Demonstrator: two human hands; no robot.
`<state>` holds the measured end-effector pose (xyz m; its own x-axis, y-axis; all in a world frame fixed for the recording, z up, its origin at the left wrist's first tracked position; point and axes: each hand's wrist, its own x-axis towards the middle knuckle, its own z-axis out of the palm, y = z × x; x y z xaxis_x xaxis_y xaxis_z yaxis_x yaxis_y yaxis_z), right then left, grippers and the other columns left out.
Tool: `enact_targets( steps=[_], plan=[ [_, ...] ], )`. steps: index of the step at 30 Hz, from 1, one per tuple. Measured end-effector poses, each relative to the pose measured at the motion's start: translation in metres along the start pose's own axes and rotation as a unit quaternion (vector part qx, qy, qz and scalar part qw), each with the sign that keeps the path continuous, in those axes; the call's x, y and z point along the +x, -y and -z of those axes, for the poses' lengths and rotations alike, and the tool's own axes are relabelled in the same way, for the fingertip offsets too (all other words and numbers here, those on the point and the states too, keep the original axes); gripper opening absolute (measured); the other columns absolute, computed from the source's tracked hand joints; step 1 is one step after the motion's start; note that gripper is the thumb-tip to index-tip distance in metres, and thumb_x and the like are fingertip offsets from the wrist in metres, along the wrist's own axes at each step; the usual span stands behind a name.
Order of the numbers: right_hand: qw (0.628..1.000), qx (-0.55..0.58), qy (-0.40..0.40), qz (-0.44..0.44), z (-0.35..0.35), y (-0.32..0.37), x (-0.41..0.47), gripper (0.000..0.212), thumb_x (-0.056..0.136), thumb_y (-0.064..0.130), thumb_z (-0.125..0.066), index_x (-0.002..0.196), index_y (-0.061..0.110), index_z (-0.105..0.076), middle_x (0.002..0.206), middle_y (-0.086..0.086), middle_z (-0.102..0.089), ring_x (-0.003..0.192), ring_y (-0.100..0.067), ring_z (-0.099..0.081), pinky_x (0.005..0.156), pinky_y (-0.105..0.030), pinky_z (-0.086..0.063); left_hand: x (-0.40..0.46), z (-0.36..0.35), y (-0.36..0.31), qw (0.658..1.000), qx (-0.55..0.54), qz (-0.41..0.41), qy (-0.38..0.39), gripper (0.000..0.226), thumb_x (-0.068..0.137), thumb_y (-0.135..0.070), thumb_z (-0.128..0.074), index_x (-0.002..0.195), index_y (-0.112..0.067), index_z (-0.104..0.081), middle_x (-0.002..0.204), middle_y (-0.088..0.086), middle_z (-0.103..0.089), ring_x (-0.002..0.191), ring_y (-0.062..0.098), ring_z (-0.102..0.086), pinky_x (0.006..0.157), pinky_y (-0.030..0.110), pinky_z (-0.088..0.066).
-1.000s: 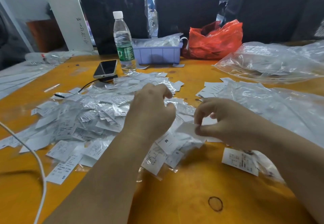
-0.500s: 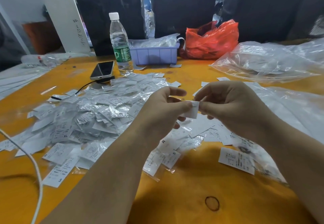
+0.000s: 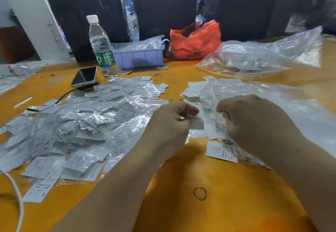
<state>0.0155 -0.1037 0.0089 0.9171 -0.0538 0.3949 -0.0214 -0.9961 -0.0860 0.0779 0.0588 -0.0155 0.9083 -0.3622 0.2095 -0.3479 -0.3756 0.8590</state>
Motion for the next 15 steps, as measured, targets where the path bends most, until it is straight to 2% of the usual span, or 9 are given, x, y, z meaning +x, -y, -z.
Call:
enact_targets(
  steps=[4, 6, 8, 9, 12, 15],
  plan=[
    [0.997, 0.003, 0.000, -0.072, 0.002, -0.015, -0.014, 0.030, 0.086, 0.003, -0.047, 0.105, 0.016, -0.066, 0.101, -0.006, -0.068, 0.088, -0.029, -0.063, 0.073, -0.042, -0.055, -0.005, -0.012, -0.001, 0.999, 0.024, -0.012, 0.042, 0.036, 0.093, -0.008, -0.052, 0.101, -0.038, -0.070, 0.096, -0.021, -0.066, 0.071, -0.005, -0.060, 0.066, 0.011, -0.048],
    [0.994, -0.014, 0.028, -0.103, 0.003, -0.023, -0.022, 0.030, 0.085, 0.003, -0.046, 0.105, 0.017, -0.063, 0.103, -0.006, -0.066, 0.090, -0.029, -0.061, 0.073, -0.040, -0.055, -0.007, -0.016, -0.003, 0.998, 0.022, -0.018, 0.054, 0.041, 0.092, -0.005, -0.050, 0.102, -0.039, -0.070, 0.096, -0.022, -0.066, 0.080, -0.004, -0.062, 0.075, 0.020, -0.053],
    [0.990, -0.052, 0.084, -0.105, -0.002, -0.024, -0.028, 0.014, 0.086, 0.010, -0.050, 0.093, 0.021, -0.055, 0.093, 0.001, -0.059, 0.087, -0.025, -0.054, 0.067, -0.035, -0.051, -0.009, -0.016, -0.004, 0.998, 0.027, -0.024, 0.052, 0.043, 0.091, -0.004, -0.049, 0.101, -0.040, -0.071, 0.095, -0.022, -0.067, 0.087, 0.000, -0.063, 0.081, 0.032, -0.056],
    [0.986, -0.066, 0.105, -0.111, -0.004, -0.023, -0.031, 0.009, 0.086, 0.014, -0.052, 0.088, 0.022, -0.048, 0.086, 0.003, -0.052, 0.084, -0.022, -0.048, 0.062, -0.033, -0.046, -0.010, -0.017, -0.006, 0.998, 0.034, -0.030, 0.053, 0.043, 0.092, -0.004, -0.049, 0.101, -0.040, -0.071, 0.093, -0.022, -0.066, 0.088, 0.001, -0.063, 0.082, 0.032, -0.056],
    [0.986, -0.083, 0.103, -0.100, -0.010, -0.022, -0.034, 0.019, 0.084, 0.011, -0.050, 0.084, 0.023, -0.036, 0.076, 0.004, -0.036, 0.080, -0.021, -0.038, 0.058, -0.032, -0.036, -0.011, -0.018, -0.006, 0.997, 0.044, -0.040, 0.049, 0.042, 0.092, -0.005, -0.050, 0.098, -0.042, -0.071, 0.087, -0.024, -0.064, 0.085, 0.000, -0.062, 0.080, 0.029, -0.056],
    [0.992, -0.076, 0.054, -0.082, -0.013, -0.018, -0.036, 0.020, 0.082, 0.005, -0.051, 0.081, 0.021, -0.040, 0.072, 0.003, -0.036, 0.073, -0.024, -0.041, 0.055, -0.032, -0.036, -0.011, -0.017, -0.005, 0.996, 0.053, -0.044, 0.048, 0.041, 0.092, -0.006, -0.051, 0.097, -0.042, -0.071, 0.081, -0.027, -0.063, 0.077, -0.006, -0.060, 0.068, 0.014, -0.049]
  ],
)
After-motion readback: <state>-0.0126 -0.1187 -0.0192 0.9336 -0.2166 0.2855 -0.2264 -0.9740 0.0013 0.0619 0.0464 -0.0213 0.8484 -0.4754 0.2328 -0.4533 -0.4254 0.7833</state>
